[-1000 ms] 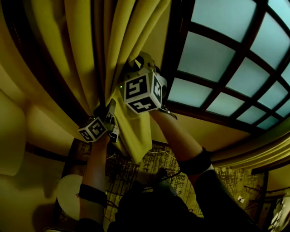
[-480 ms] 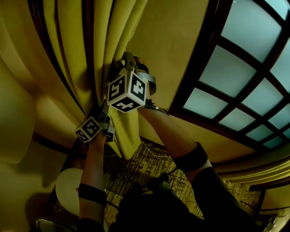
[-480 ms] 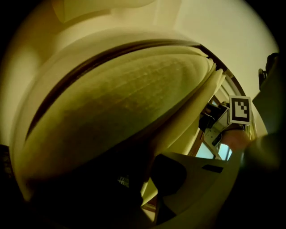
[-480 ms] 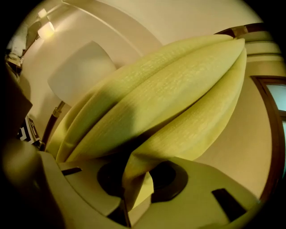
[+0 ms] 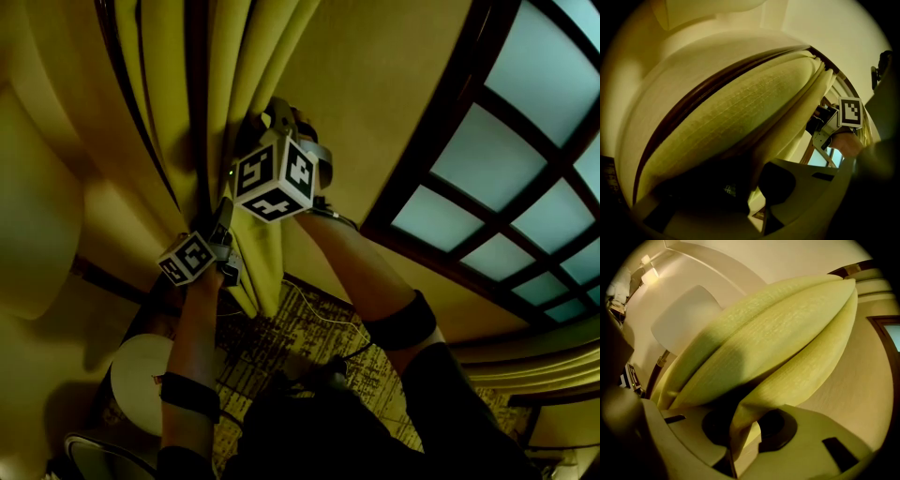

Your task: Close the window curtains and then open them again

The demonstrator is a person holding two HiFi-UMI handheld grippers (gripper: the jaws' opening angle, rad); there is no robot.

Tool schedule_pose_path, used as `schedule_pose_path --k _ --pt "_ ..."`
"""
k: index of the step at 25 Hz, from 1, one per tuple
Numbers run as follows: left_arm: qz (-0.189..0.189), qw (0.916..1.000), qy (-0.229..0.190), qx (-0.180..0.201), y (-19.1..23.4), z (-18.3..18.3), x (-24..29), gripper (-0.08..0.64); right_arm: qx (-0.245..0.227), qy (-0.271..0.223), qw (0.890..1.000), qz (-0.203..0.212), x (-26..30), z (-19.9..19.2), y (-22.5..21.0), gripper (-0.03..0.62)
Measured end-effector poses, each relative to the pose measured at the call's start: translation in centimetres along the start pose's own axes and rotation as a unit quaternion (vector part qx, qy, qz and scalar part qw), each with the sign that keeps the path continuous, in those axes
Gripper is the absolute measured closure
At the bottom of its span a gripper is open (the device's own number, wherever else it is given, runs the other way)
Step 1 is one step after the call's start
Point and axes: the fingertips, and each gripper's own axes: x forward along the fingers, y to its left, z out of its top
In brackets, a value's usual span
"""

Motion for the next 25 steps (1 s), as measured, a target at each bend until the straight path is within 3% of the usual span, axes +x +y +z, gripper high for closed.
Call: schedule_pose_path --k 21,25 --pt "-0.046 0.9959 0.075 0.022 -4.6 -6.0 0.6 0.536 0.021 0.053 0.997 -0.053 -6.9 -5.0 -3.6 0.476" --pt "-0.03 0.9946 0.08 0.059 -5.7 -7.1 0.2 0.531 0.056 0.04 0.996 -0.06 -9.1 -5.9 -4.4 0.466"
